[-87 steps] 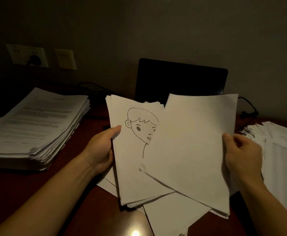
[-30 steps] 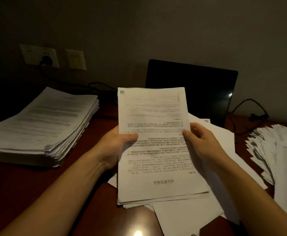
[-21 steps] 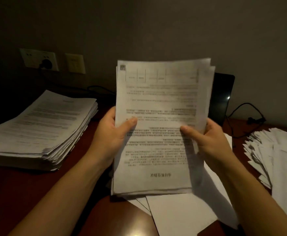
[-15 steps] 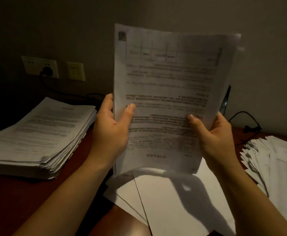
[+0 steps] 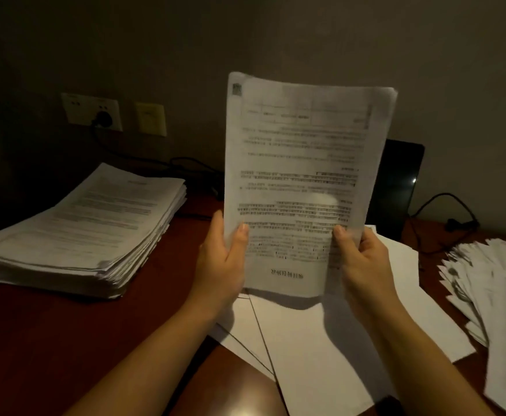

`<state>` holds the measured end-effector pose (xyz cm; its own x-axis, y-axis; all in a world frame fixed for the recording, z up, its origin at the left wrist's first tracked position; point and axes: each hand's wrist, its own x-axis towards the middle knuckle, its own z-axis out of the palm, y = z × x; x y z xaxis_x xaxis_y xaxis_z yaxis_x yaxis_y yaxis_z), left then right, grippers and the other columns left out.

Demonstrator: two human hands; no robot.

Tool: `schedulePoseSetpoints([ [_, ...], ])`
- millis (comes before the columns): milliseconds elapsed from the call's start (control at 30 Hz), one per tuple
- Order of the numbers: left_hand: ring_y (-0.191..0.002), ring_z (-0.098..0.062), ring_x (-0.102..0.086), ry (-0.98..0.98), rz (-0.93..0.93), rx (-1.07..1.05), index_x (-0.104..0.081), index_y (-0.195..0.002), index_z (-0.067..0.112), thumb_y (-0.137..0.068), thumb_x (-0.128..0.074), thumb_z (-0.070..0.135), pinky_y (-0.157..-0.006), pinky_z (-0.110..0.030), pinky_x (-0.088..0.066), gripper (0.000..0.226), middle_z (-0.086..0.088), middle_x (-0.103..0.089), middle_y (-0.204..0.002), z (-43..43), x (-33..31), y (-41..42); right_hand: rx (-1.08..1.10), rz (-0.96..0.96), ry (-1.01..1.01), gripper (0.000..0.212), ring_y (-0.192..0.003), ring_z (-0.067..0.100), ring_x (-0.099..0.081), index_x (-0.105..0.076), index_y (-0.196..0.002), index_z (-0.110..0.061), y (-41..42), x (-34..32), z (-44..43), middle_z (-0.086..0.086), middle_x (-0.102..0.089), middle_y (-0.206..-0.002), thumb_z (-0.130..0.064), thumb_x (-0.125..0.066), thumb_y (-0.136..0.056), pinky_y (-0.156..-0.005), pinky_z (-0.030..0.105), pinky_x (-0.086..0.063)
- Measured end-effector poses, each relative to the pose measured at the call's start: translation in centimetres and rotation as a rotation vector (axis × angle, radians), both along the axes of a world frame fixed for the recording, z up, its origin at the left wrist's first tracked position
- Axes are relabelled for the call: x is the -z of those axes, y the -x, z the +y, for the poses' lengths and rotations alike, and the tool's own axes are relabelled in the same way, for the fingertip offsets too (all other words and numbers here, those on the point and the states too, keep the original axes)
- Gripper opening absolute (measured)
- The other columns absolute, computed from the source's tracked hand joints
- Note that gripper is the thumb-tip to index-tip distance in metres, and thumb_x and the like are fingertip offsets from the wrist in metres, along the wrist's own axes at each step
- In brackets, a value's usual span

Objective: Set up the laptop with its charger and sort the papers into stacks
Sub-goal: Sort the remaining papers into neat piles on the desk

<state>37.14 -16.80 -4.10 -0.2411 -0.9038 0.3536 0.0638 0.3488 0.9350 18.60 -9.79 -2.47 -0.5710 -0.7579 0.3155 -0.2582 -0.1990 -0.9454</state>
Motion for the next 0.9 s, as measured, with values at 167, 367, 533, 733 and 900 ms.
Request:
schedulePoseSetpoints([
  [167,-0.096,-0.004,-0.07,0.005,0.004,-0.042,-0.051,-0.132,0.028,-0.106,-0.047,0.025,-0.067,-0.024,-0.06,0.026,0.009,-0.068,-0.11,-0.7,-0.2,-1.3,-0.038,-0.124,-0.005,0.016,-0.089,0.008,-0.072,-0.062,-0.105,-0.026,-1.7,-0.9,-1.0,-0.012,-0.074,-0.094,-0.025,-0.046,-0.105,-0.065,0.027,-0.061],
  [367,-0.088,-0.002,-0.071,-0.052,0.005,-0.16,-0.061,-0.112,0.033,-0.104,-0.054,0.021,-0.062,-0.021,-0.058,0.016,0.011,-0.073,-0.101,-3.0,-1.9,-4.6,-0.155,-0.071,-0.092,0.015,-0.085,0.007,-0.073,-0.058,-0.111,-0.025,-3.5,-1.7,-3.0,-0.008,-0.074,-0.097,-0.027,-0.045,-0.105,-0.057,0.021,-0.057],
  [533,-0.091,0.001,-0.069,-0.021,-0.116,-0.24,-0.061,-0.123,0.037,-0.103,-0.055,0.02,-0.069,-0.023,-0.06,0.027,0.019,-0.071,-0.105,-5.2,-3.1,-8.5,-0.234,0.018,-0.109,0.019,-0.093,0.01,-0.072,-0.05,-0.122,-0.029,-6.1,-2.0,-5.7,-0.01,-0.068,-0.111,-0.023,-0.046,-0.105,-0.066,0.026,-0.06],
  [733,-0.087,0.004,-0.06,-0.056,-0.245,-0.321,-0.056,-0.132,0.03,-0.099,-0.059,0.01,-0.061,-0.014,-0.049,0.039,0.021,-0.06,-0.106,-8.8,-4.0,-14.3,-0.246,-0.084,-0.088,0.015,-0.093,0.014,-0.073,-0.058,-0.11,-0.021,-10.0,-1.6,-9.6,-0.004,-0.071,-0.111,-0.011,-0.057,-0.098,-0.074,0.032,-0.061],
  [900,-0.1,-0.012,-0.063,-0.118,-0.304,-0.414,-0.055,-0.139,0.023,-0.098,-0.061,0.007,-0.063,-0.017,-0.046,0.045,0.012,-0.06,-0.114,-11.2,-3.4,-18.5,-0.259,-0.154,-0.143,0.013,-0.098,0.019,-0.072,-0.064,-0.107,-0.022,-14.1,-0.3,-13.3,-0.005,-0.073,-0.108,-0.016,-0.056,-0.1,-0.081,0.042,-0.061],
])
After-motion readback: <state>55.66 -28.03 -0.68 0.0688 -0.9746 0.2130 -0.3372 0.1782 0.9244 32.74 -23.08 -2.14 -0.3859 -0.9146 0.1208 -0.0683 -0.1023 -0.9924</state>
